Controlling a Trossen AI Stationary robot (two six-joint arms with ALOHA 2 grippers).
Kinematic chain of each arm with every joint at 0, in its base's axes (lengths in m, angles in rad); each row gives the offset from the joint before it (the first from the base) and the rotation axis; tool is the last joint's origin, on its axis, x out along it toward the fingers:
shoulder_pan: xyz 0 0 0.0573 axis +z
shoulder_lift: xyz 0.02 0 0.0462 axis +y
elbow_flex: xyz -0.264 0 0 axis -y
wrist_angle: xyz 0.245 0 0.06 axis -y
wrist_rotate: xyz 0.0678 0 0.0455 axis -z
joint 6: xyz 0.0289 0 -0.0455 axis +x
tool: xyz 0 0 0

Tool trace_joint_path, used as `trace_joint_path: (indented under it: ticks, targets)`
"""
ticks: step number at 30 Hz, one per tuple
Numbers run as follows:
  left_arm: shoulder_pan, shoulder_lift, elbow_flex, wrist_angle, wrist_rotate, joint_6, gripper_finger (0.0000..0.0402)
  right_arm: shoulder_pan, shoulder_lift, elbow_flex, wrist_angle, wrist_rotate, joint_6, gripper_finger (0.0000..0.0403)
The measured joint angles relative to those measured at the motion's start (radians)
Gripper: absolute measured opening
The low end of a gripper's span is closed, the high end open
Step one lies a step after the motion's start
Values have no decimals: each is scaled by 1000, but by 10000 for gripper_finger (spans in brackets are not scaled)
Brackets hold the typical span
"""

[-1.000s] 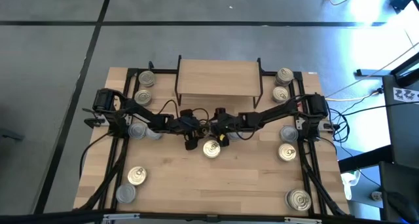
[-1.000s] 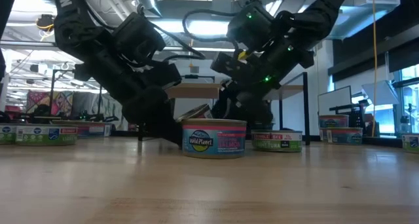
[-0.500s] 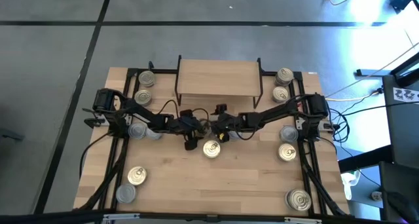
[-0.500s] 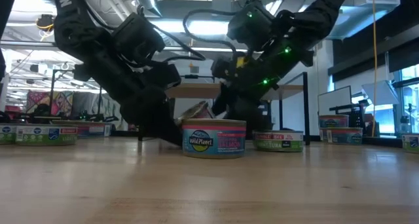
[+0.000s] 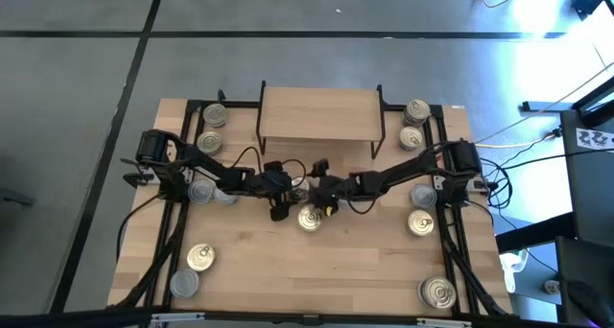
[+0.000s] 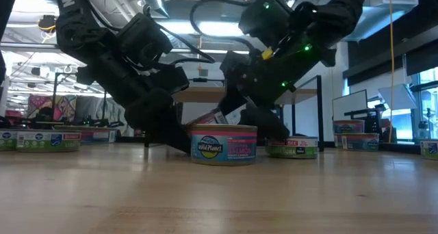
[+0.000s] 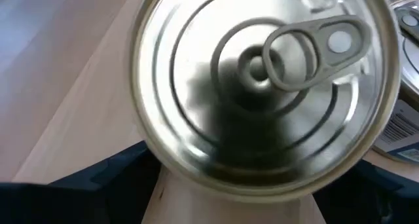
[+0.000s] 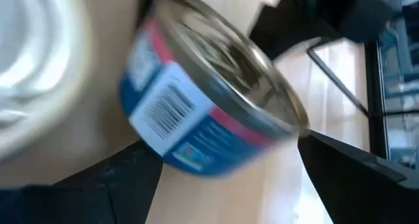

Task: Stack canned seafood by type on shelf
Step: Put the blue pink tuna can on the shelf

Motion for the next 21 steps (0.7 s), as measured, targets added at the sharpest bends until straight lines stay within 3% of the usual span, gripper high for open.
trace_joint_path:
  ticks: [21]
  targets:
    - [1, 1, -2, 4, -6, -24, 347, 41, 1, -1, 40, 167, -114, 346]
